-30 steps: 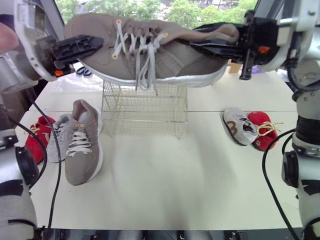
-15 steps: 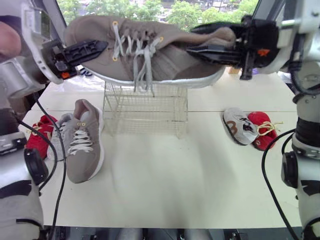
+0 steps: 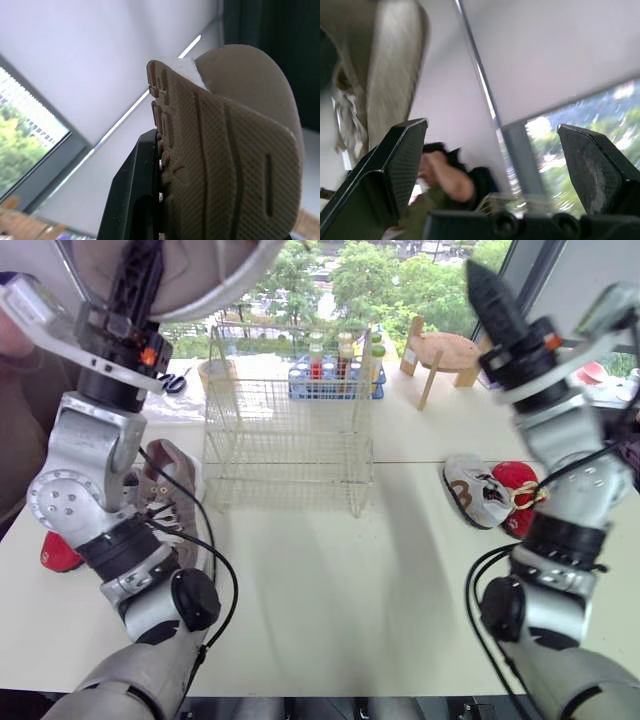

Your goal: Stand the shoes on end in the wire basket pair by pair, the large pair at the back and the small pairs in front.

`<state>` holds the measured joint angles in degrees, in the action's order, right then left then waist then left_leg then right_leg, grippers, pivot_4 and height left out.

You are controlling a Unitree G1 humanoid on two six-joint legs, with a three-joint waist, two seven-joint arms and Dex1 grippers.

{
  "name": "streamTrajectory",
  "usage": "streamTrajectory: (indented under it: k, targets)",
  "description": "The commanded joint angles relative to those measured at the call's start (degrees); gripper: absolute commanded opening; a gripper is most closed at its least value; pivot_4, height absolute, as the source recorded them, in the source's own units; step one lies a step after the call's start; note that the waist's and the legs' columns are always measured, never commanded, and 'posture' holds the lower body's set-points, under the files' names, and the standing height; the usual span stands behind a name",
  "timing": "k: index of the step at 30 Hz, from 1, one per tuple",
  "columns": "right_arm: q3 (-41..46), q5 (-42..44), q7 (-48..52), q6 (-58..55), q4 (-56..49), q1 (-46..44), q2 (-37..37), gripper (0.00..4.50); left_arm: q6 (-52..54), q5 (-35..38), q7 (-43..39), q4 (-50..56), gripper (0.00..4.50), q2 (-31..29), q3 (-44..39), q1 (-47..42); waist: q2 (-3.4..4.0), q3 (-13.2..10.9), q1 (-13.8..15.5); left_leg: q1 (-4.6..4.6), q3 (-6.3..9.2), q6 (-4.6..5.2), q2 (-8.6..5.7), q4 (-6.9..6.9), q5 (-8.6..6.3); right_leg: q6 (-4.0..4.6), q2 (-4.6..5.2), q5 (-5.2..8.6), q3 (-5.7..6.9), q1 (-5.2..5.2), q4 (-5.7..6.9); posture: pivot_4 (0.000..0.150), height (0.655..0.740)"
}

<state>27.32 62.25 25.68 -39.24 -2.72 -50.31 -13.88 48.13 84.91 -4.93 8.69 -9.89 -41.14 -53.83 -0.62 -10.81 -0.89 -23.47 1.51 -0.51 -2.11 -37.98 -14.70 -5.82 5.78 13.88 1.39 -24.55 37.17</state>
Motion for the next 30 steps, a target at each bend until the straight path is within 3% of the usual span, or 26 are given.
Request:
streamTrajectory:
  k: [1,5,20,22,27,30]
  targets:
    - [-1.56,7.81,-6.37,1.29,-6.12,-2.58,6.32,4.47,-4.54,3.62,1.61,2.85,0.62,1.77,3.53,0.64,0.01,0.01,0.18,0.0,0.01,0.0,0.0,-0.01,0.0,0.0,-0.03,0.0,0.0,0.0,0.01,0.15,0.74]
    - [-7.4,5.0,-6.43,4.13,-6.47,-5.51,11.43,4.47,-6.65,3.85,1.42,2.48,0.62,3.67,8.47,1.82,0.01,0.01,0.37,0.0,0.01,0.25,-0.03,-0.07,-0.13,0.0,-0.11,0.0,0.01,0.05,0.0,0.15,0.74]
    - [-11.8,4.43,-4.57,7.02,-6.08,-7.31,11.53,4.47,-7.04,0.29,-3.13,3.37,0.62,1.59,19.4,12.48,-0.01,0.02,0.08,0.01,0.04,0.32,-0.01,-0.06,-0.16,0.0,-0.22,0.01,0.01,0.1,-0.07,0.15,0.74]
    - [-12.14,3.66,-4.27,7.42,-5.99,-7.14,11.47,3.97,-7.7,-0.69,-3.69,3.65,0.62,1.55,20.52,13.41,-0.01,0.02,0.1,0.01,0.04,0.32,-0.01,-0.06,-0.16,0.0,-0.22,0.01,0.01,0.1,-0.07,0.15,0.74]
    - [-11.93,2.79,-4.22,8.01,-5.6,-7.1,11.06,1.81,-9.39,-2.36,-4.58,4.25,0.62,0.85,21.25,14.61,-0.01,0.02,0.2,0.01,0.04,0.32,-0.01,-0.06,-0.16,0.01,-0.21,0.01,0.01,0.11,-0.09,0.15,0.74]
    - [-11.9,2.37,-4.21,7.91,-5.42,-6.91,10.35,1.66,-10.39,-3.8,-4.78,5.02,0.62,-0.26,21.67,14.87,0.0,0.02,0.12,0.01,0.05,0.32,-0.01,-0.06,-0.16,0.01,-0.22,0.01,0.01,0.11,-0.09,0.15,0.74]
